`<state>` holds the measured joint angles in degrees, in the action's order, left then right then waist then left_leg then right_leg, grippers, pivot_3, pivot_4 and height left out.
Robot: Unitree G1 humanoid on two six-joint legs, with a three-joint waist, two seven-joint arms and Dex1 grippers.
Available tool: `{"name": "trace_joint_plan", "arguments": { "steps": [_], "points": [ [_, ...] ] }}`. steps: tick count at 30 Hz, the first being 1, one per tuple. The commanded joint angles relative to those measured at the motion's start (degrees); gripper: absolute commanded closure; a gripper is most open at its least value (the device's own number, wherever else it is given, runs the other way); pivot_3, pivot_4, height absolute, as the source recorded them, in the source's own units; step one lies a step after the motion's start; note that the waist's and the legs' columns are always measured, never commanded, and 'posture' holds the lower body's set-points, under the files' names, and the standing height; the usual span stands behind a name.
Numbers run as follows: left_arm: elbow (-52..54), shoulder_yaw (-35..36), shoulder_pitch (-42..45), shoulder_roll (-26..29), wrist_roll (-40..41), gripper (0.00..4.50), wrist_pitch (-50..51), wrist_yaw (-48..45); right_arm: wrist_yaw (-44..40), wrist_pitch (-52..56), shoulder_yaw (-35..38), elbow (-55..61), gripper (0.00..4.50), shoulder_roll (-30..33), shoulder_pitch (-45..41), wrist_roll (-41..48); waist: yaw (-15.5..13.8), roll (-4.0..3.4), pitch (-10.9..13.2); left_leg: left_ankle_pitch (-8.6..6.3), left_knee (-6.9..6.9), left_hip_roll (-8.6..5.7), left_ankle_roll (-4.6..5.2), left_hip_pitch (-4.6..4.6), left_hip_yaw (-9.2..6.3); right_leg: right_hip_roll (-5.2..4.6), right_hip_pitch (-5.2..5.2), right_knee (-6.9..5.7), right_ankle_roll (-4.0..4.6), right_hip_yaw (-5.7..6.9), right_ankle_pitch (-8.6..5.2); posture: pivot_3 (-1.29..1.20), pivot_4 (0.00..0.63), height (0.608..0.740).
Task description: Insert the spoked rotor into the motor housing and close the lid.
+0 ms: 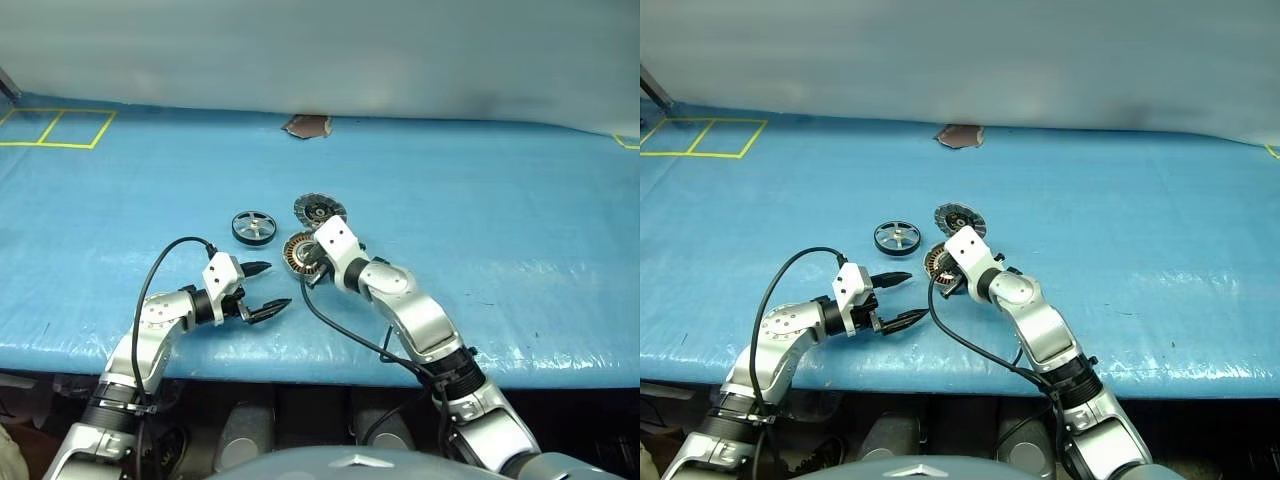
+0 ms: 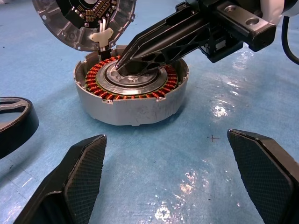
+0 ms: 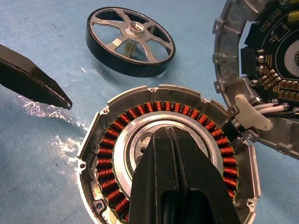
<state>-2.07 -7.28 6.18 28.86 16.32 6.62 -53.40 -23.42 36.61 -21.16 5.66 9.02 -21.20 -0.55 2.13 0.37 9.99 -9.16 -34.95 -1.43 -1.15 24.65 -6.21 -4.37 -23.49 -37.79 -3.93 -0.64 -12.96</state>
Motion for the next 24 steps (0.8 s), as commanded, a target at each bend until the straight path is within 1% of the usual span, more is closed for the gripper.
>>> {"name": "trace_joint_plan", "arguments": {
  "steps": [1, 10, 14, 19, 24],
  "points": [
    [2.6, 1.3, 0.0, 0.2, 0.0, 0.00, -1.3, 0.3, 0.5, 0.0, -1.0, -1.4, 4.46, 0.1, 0.7, -1.2, 0.0, 0.00, 0.0, 0.00, 0.00, 0.00, 0.00, -0.02, 0.00, 0.00, 0.00, 0.00, 0.00, 0.00, 0.00, 0.00, 0.150, 0.740],
    [3.5, 3.4, 0.4, 0.5, 2.4, 0.00, 0.8, 0.8, -0.3, 0.3, 2.7, 8.5, 4.46, -0.3, 1.2, 1.5, 0.0, 0.00, 0.0, 0.00, 0.01, -0.01, 0.00, 0.07, -0.02, 0.00, -0.04, 0.01, 0.00, 0.00, 0.00, 0.00, 0.150, 0.740],
    [4.4, 6.1, 0.8, 1.8, 4.2, 0.00, 2.9, 0.8, -1.2, 1.2, 2.7, 13.2, 4.46, 0.8, 3.1, 2.7, 0.0, 0.00, 0.0, 0.00, 0.03, 0.01, 0.00, 0.06, -0.02, 0.00, -0.05, 0.00, 0.01, 0.00, -0.01, 0.00, 0.150, 0.740],
    [5.9, 8.9, 0.8, 2.6, 5.9, 0.00, 5.2, 1.5, -2.1, 0.3, 2.3, 15.0, 4.46, 2.2, 5.5, 3.5, 0.0, 0.00, 0.0, 0.00, 0.03, 0.00, 0.00, 0.06, -0.02, -0.02, -0.04, 0.02, 0.01, 0.00, -0.02, 0.00, 0.150, 0.740],
    [7.2, 13.1, 2.7, -0.1, 8.5, 0.00, 10.9, 8.9, -2.7, -1.1, 2.3, 16.5, 4.46, 3.4, 8.6, 4.5, -0.2, 0.01, 0.0, 0.00, 0.02, 0.00, -0.01, 0.06, -0.03, -0.02, -0.03, 0.02, 0.01, 0.01, -0.02, 0.00, 0.150, 0.740]
  ]
}}
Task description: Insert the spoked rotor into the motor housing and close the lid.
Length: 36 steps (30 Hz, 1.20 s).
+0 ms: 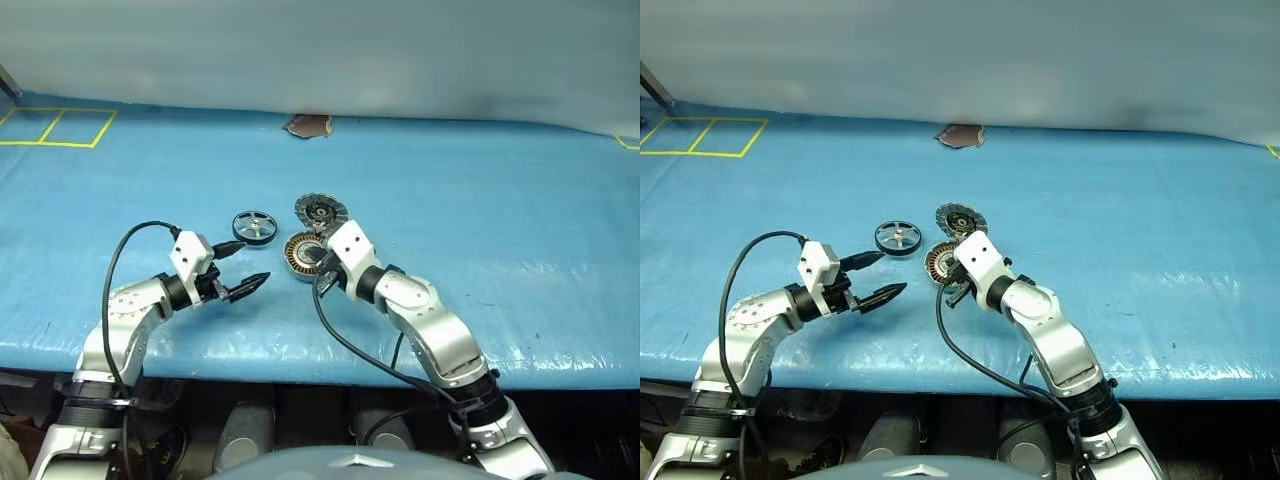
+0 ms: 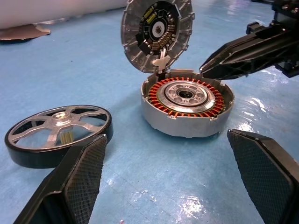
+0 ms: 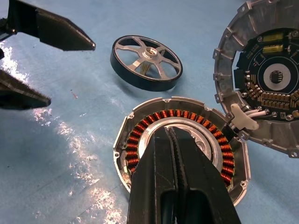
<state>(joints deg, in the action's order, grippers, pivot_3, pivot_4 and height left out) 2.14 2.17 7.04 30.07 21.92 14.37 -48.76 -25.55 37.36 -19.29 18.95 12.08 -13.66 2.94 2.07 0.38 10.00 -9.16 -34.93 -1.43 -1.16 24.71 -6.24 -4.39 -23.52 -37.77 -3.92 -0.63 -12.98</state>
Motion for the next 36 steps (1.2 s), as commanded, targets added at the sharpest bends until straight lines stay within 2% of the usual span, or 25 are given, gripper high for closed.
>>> {"name": "trace_joint_plan", "arguments": {
  "steps": [1, 10, 16, 20, 27, 33, 36],
  "points": [
    [3.4, 4.2, 2.4, -1.8, 3.7, 0.00, 4.5, 5.4, -0.6, -2.1, 0.4, 3.4, 4.46, 0.5, 1.5, 1.1, -0.1, 0.01, 0.0, 0.00, -0.01, -0.01, 0.00, 0.00, -0.01, 0.00, 0.01, 0.00, 0.00, 0.00, 0.00, 0.00, 0.150, 0.740],
    [2.9, -0.7, 12.9, 2.5, -3.2, 0.00, 13.3, 9.3, -2.5, -4.2, -1.7, 5.2, 4.46, 2.4, 3.1, 1.0, 0.0, 0.07, 0.0, 0.01, -0.04, 0.00, 0.00, -0.01, 0.00, 0.04, 0.04, -0.02, -0.04, 0.02, 0.02, 0.00, 0.150, 0.740],
    [-2.2, -12.0, 25.1, 14.0, -16.7, 0.00, 13.1, 2.7, -1.5, -5.5, -1.8, 4.6, 4.46, 1.2, 3.4, 1.2, 0.1, 0.13, 0.1, 0.01, 0.02, 0.01, 0.00, 0.01, 0.05, 0.10, -0.03, -0.01, -0.04, -0.02, 0.02, 0.00, 0.150, 0.740],
    [-9.4, -20.5, 36.5, 17.9, -26.0, 0.00, 10.8, -4.0, -2.2, -5.6, -1.5, 4.9, 4.46, 1.0, 4.1, 2.1, -0.1, 0.24, 0.1, 0.01, 0.03, 0.02, -0.01, 0.06, -0.04, 0.14, -0.02, 0.02, -0.05, 0.02, 0.01, 0.00, 0.150, 0.740],
    [-23.5, -29.5, 49.9, 14.0, -35.1, 0.00, 8.0, -12.3, -5.2, -2.5, -2.6, 5.6, 4.46, 3.3, 3.9, 3.5, 0.1, 0.29, 0.2, 0.01, 0.03, 0.00, 0.00, 0.13, 0.00, 0.14, -0.07, 0.02, -0.14, -0.01, 0.03, 0.00, 0.150, 0.740],
    [-29.0, -33.9, 53.2, 11.1, -40.1, 0.00, 5.7, -17.1, -7.1, 0.9, -3.2, 7.5, 4.46, 6.1, 3.0, 4.1, 0.4, 0.41, 0.3, 0.01, -0.02, 0.02, 0.01, 0.24, -0.04, 0.19, -0.16, -0.03, -0.34, -0.02, 0.13, 0.00, 0.150, 0.740],
    [-31.3, -35.0, 53.2, 9.7, -42.2, 0.55, 4.3, -17.7, -7.2, 2.0, -3.0, 8.3, 4.50, 6.6, 3.0, 4.3, 0.3, 0.43, 0.3, 0.01, -0.02, 0.02, 0.01, 0.26, -0.09, 0.20, -0.15, -0.04, -0.37, -0.01, 0.11, 0.00, 0.150, 0.740]
  ]
}}
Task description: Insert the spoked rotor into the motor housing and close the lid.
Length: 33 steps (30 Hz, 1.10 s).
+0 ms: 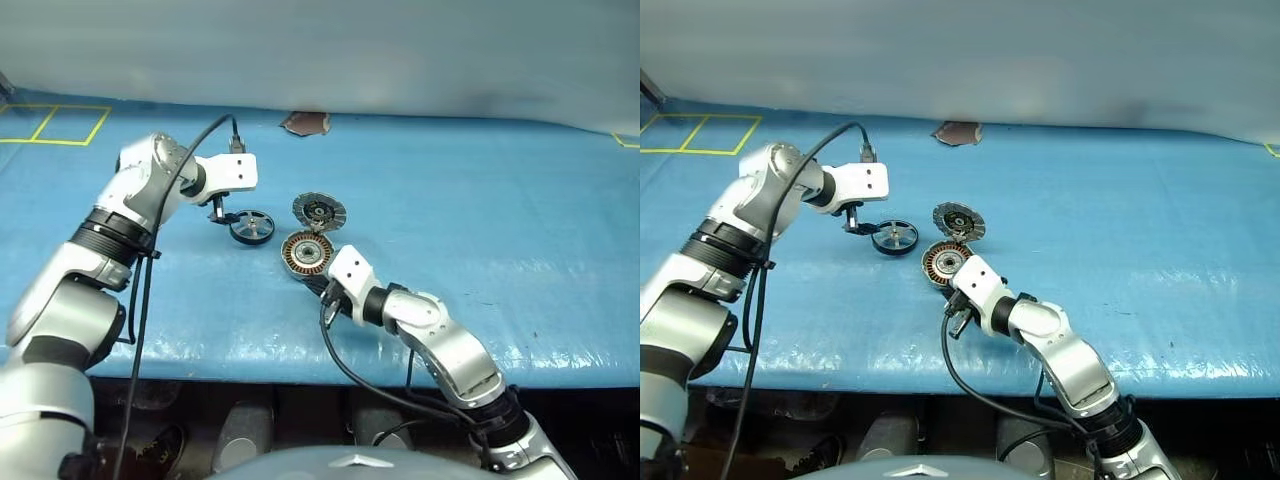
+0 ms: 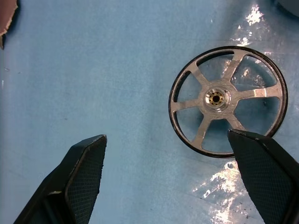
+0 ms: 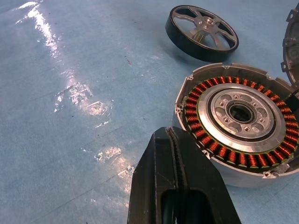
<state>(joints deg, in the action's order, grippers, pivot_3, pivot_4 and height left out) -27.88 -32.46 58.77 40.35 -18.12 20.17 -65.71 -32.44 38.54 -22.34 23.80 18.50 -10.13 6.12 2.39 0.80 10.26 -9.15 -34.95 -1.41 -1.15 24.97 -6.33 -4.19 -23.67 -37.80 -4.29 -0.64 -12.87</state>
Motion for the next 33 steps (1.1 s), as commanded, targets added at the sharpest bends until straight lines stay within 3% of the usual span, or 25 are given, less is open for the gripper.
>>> {"name": "trace_joint_plan", "arguments": {
  "steps": [1, 10, 29, 33],
  "points": [
    [-1.7, -0.4, 1.2, -1.1, -2.4, 0.87, -1.4, -0.9, -0.2, 1.1, 0.1, 3.7, 4.50, 0.3, -0.5, 1.1, 0.0, 0.01, 0.0, 0.00, -0.01, 0.00, 0.00, 0.01, -0.01, 0.01, 0.00, 0.00, 0.00, 0.00, 0.00, 0.00, 0.150, 0.740],
    [-4.7, 0.4, 0.6, -5.4, -3.2, 0.87, -1.3, -0.6, 0.4, 2.5, 0.2, 4.5, 4.50, 0.5, -0.3, 0.9, -0.2, 0.01, 0.0, 0.00, -0.16, -0.02, 0.00, 0.07, -0.06, 0.02, 0.03, -0.01, -0.14, 0.00, 0.08, 0.00, 0.150, 0.740],
    [-3.0, 2.6, -1.5, -5.2, -2.2, 0.87, -3.4, -3.9, 1.9, 2.9, 0.2, 4.8, 4.50, 1.0, 0.0, 0.5, -0.2, 0.01, 0.0, 0.01, -0.22, -0.02, 0.01, 0.01, -0.07, 0.03, 0.12, -0.07, -0.18, -0.01, 0.11, 0.00, 0.150, 0.740],
    [-3.0, 2.1, -2.0, -5.2, -2.5, 1.78, -4.0, -3.5, 1.9, 2.8, 0.2, 4.9, 4.50, 1.0, 0.0, 0.5, -0.2, 0.01, 0.0, 0.01, -0.23, -0.02, 0.01, 0.00, -0.07, 0.04, 0.13, -0.09, -0.19, -0.01, 0.12, 0.00, 0.150, 0.740]
  ]
}}
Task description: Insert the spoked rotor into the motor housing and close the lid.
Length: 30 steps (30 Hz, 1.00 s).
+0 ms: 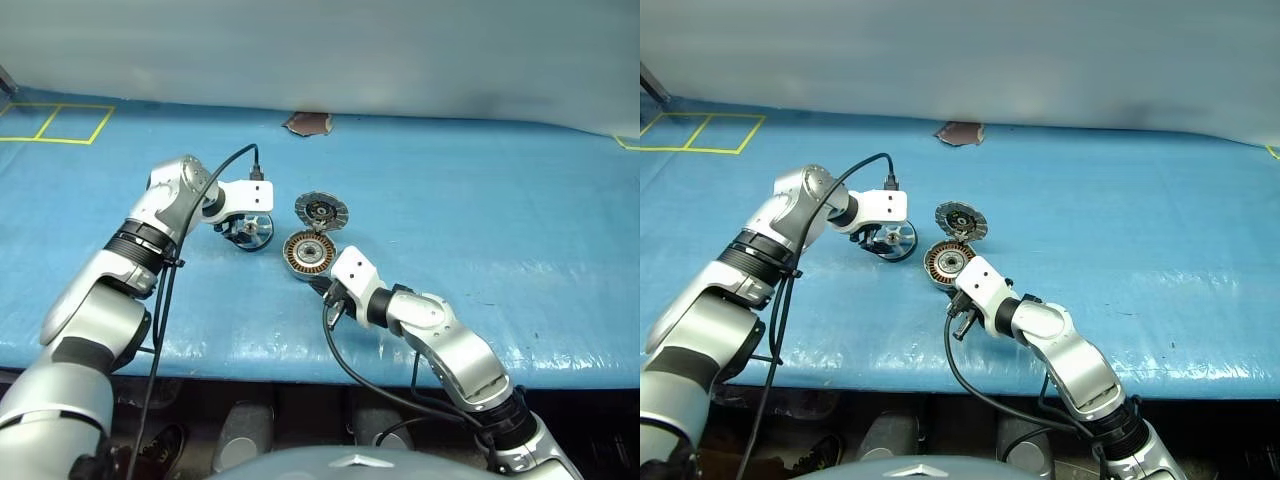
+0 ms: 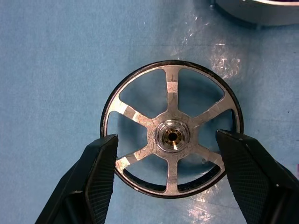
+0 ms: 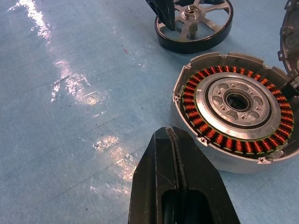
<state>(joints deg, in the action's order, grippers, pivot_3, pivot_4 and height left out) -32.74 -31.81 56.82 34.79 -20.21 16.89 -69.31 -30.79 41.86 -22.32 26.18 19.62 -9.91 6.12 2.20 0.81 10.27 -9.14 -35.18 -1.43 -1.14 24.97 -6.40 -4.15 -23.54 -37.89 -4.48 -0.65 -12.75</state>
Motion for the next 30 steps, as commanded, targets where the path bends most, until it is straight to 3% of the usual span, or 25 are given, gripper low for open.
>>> {"name": "trace_joint_plan", "arguments": {
  "steps": [1, 13, 17, 30],
  "points": [
    [1.8, 1.3, -0.1, 0.2, -0.6, 2.08, -0.6, 0.3, 0.3, -0.5, 0.2, 2.5, 4.50, -0.1, -0.2, 0.5, 0.0, 0.00, 0.0, 0.00, -0.01, 0.00, 0.00, 0.00, 0.00, 0.00, 0.00, -0.01, 0.00, 0.00, 0.00, 0.00, 0.150, 0.740],
    [1.3, -0.3, -2.6, 0.5, -3.9, 2.08, -2.8, 0.9, 0.8, -0.4, 0.5, 2.7, 4.50, 0.0, -0.3, 0.5, 0.1, 0.00, 0.0, 0.00, -0.02, 0.00, 0.00, -0.07, 0.01, 0.01, 0.05, -0.05, 0.00, -0.02, 0.00, 0.00, 0.150, 0.740],
    [0.1, 0.1, -2.9, 0.6, -4.7, 2.71, -3.7, 1.3, 1.0, -0.4, 0.5, 2.8, 4.50, -0.1, -0.2, 0.6, 0.1, -0.01, 0.0, 0.00, -0.02, 0.00, 0.00, -0.19, 0.01, 0.01, 0.16, -0.07, 0.00, -0.03, 0.00, 0.00, 0.150, 0.740],
    [-0.3, 3.5, -2.7, 0.6, -2.4, 2.72, -5.2, 3.6, 2.1, -1.0, 1.0, 2.7, 4.50, -0.6, 0.0, 0.3, 0.1, -0.01, 0.0, 0.01, -0.06, 0.01, 0.01, -0.23, 0.02, 0.02, 0.17, -0.15, 0.00, -0.04, 0.00, 0.00, 0.150, 0.740]
  ]
}}
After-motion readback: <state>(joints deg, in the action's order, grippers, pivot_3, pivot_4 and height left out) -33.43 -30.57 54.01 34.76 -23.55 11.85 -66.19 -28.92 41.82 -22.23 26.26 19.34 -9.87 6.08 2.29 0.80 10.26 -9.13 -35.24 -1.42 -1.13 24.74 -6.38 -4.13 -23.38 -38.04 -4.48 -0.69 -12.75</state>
